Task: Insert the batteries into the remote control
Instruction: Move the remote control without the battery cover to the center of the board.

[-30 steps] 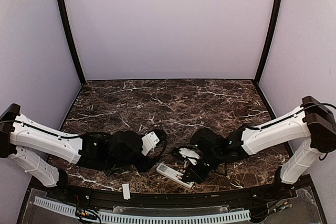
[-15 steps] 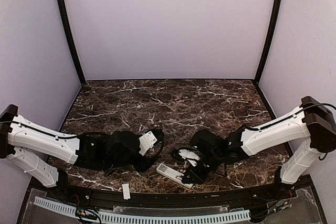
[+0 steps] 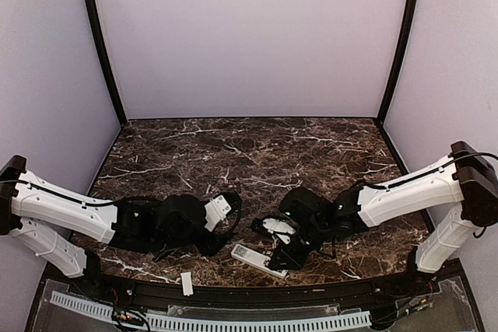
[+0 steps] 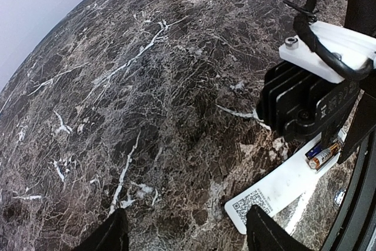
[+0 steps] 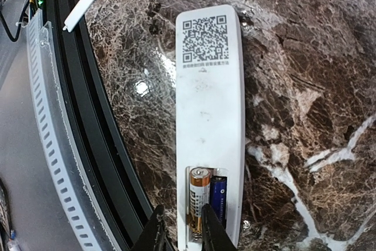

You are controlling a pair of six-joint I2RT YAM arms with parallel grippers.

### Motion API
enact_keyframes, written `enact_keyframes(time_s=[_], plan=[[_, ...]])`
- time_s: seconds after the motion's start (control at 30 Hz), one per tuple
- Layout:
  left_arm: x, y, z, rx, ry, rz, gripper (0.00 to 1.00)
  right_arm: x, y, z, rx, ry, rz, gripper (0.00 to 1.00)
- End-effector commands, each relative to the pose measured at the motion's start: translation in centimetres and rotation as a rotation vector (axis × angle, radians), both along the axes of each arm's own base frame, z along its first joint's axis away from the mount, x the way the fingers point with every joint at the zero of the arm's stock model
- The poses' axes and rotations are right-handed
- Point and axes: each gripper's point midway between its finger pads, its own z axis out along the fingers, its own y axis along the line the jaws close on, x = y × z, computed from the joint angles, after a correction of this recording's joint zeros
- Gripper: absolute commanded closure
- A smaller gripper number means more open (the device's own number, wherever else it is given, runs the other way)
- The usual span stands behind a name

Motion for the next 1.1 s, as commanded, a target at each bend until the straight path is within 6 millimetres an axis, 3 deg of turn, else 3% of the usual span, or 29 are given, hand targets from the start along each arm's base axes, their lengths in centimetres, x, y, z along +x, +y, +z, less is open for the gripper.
enact_keyframes(time_s=[0.0, 0.27, 0.47, 0.6, 0.73, 0.97, 1.07], plan=[[-0.2, 0.4, 0.3, -0.025, 0.014, -0.002, 0.32, 0.3, 0.8, 1.7, 0.025, -0.038, 0.026, 0.81], [-0.9, 0.9, -0.4, 0.018, 0.027, -0.057, 0.32, 0.5, 1.5, 3.0, 0.056, -0.043, 0.031, 0.82], [-0.8, 1.7, -1.2, 0.031, 0.064, -0.052, 0.34, 1.7, 2.8, 3.2, 0.033, -0.013, -0.081, 0.88], [-1.1, 2.2, -3.1, 0.102, 0.079, -0.071, 0.38, 2.1, 2.5, 2.9, 0.007, 0.014, -0.164, 0.89], [-1.4, 1.6, -3.6, 0.13, 0.06, -0.131, 0.39, 2.5, 1.8, 2.6, -0.031, 0.025, -0.226, 0.9], [-4.3, -1.3, -3.9, 0.202, 0.003, -0.49, 0.18, 3.4, 0.6, 4.0, -0.033, 0.068, -0.344, 0.84], [-4.8, -2.4, -4.8, 0.255, 0.022, -0.598, 0.15, 3.9, -0.2, 4.0, -0.072, 0.108, -0.403, 0.8]])
